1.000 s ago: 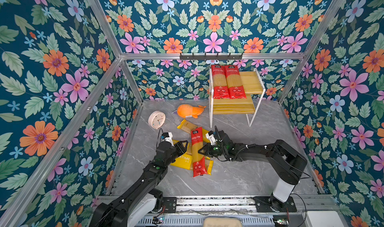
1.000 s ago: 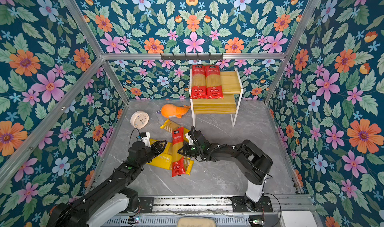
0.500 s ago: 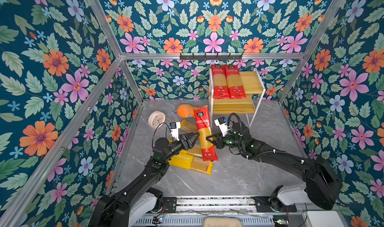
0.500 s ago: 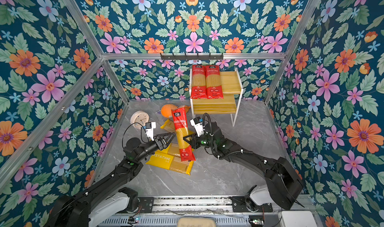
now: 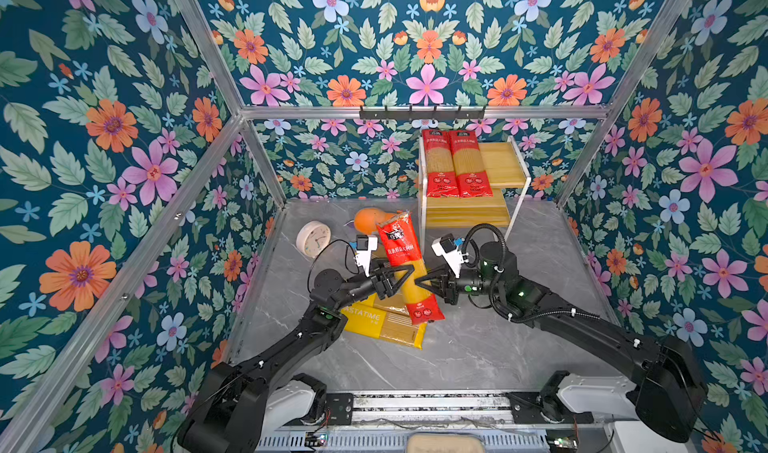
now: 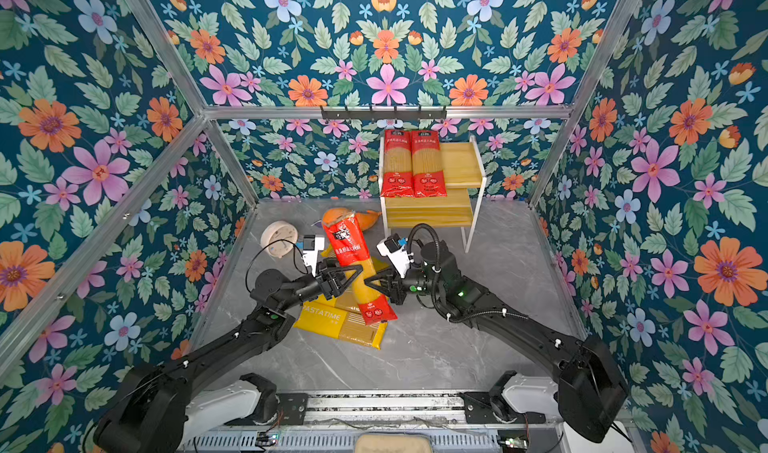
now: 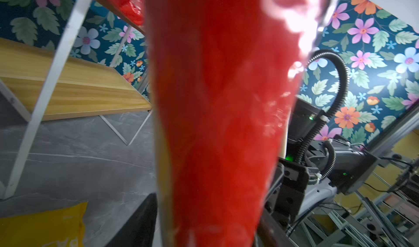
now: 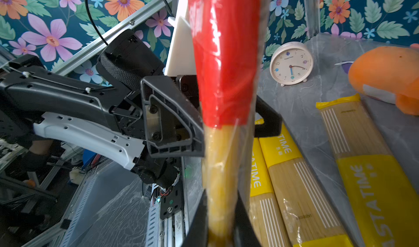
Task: Place and organize the pasta boxes and bags onto the shelf
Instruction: 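Lift the red bag upright with the right gripper while the left gripper steadies it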
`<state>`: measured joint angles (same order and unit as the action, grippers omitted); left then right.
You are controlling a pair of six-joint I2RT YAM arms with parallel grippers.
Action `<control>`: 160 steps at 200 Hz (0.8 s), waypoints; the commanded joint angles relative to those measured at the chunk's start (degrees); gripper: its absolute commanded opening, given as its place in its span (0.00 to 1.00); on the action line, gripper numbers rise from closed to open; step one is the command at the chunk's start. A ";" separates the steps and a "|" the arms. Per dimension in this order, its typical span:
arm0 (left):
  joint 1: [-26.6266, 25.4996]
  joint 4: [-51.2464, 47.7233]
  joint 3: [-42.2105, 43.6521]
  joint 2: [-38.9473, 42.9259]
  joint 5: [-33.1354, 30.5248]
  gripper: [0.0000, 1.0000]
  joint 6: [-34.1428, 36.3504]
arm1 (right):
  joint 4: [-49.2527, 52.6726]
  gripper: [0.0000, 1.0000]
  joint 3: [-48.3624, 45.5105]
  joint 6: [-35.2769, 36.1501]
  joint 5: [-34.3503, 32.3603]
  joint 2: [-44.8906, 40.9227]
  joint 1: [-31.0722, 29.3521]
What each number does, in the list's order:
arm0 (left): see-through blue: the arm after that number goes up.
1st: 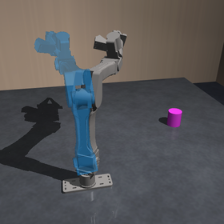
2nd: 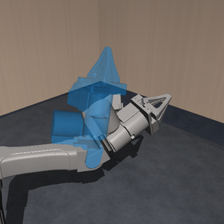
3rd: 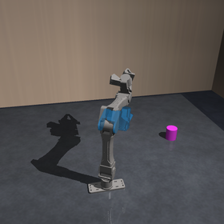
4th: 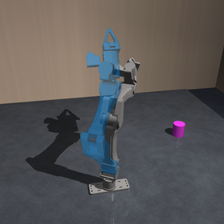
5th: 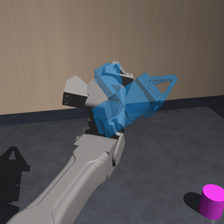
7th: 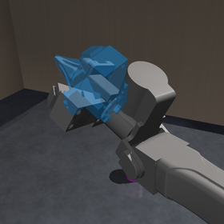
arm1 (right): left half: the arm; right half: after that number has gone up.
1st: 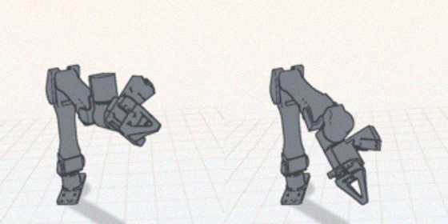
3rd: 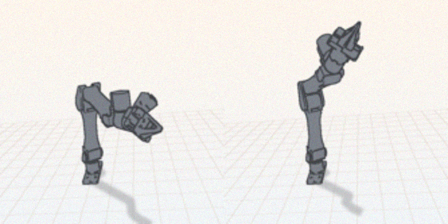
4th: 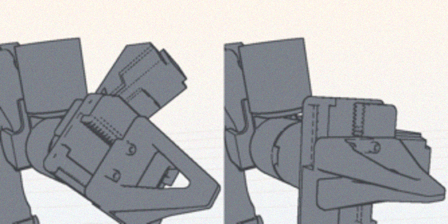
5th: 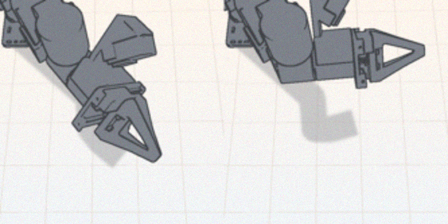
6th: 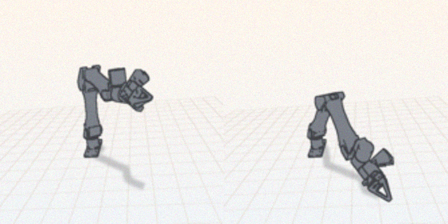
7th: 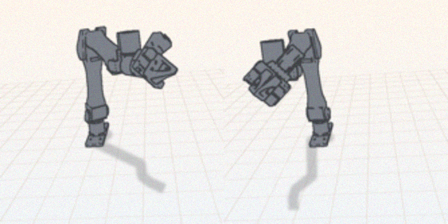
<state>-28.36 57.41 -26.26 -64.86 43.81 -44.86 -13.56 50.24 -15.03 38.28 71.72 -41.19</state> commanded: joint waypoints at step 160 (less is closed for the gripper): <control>-2.31 -0.34 -9.25 -1.29 -6.14 0.07 2.42 | -18.69 0.62 -15.67 -13.95 -4.31 -5.04 6.45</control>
<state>-30.72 52.58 -33.12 -65.80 42.00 -42.06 -26.92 38.98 -21.58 36.82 68.47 -37.01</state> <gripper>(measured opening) 0.261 0.592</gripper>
